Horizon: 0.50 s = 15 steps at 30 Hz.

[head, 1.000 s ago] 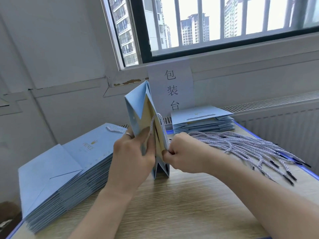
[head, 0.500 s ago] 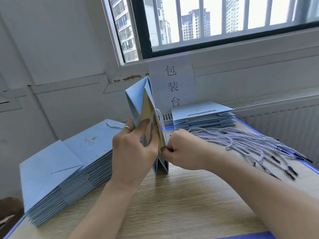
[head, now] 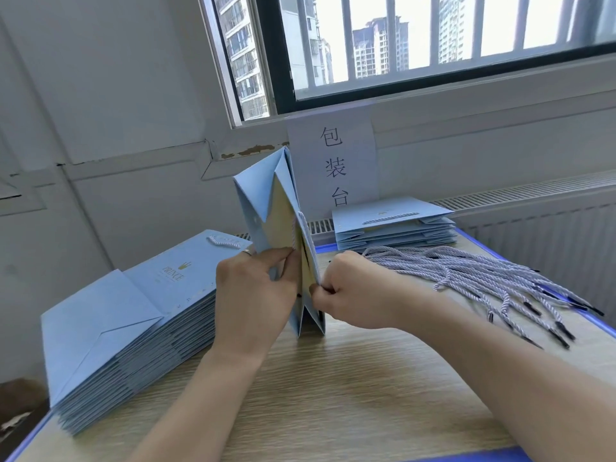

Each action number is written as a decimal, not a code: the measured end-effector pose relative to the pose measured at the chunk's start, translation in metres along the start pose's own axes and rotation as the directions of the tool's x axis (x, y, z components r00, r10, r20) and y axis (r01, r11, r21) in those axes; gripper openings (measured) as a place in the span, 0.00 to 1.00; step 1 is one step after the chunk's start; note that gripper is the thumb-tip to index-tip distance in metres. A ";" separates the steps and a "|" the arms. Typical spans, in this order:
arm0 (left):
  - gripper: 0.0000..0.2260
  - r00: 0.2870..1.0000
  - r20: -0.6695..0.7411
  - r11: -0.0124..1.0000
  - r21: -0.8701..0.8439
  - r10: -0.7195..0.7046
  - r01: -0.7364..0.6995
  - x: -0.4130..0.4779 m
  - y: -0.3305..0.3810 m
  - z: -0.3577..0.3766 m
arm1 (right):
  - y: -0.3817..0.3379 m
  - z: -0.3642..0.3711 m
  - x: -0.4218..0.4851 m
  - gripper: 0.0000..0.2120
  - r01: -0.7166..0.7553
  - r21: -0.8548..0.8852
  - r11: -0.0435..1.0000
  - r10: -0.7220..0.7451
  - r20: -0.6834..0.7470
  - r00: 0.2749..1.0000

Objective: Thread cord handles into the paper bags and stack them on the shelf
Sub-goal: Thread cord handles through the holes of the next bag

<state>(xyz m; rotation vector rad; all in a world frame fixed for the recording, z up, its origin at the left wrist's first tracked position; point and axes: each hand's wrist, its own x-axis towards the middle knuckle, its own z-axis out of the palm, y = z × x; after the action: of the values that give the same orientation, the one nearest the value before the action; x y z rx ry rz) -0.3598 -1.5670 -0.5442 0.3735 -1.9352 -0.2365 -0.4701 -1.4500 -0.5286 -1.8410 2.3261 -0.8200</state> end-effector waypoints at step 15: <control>0.29 0.986 0.160 0.999 0.019 -0.049 0.047 -0.002 0.007 -0.004 | 0.004 0.000 -0.001 0.22 -0.017 0.120 0.993 0.016 0.011 1.000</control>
<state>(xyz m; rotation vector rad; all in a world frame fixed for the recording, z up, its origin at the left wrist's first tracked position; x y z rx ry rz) -0.3563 -1.5597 -0.5417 0.4220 -2.0887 -0.2910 -0.4733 -1.4484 -0.5305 -1.7709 2.2298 -0.9252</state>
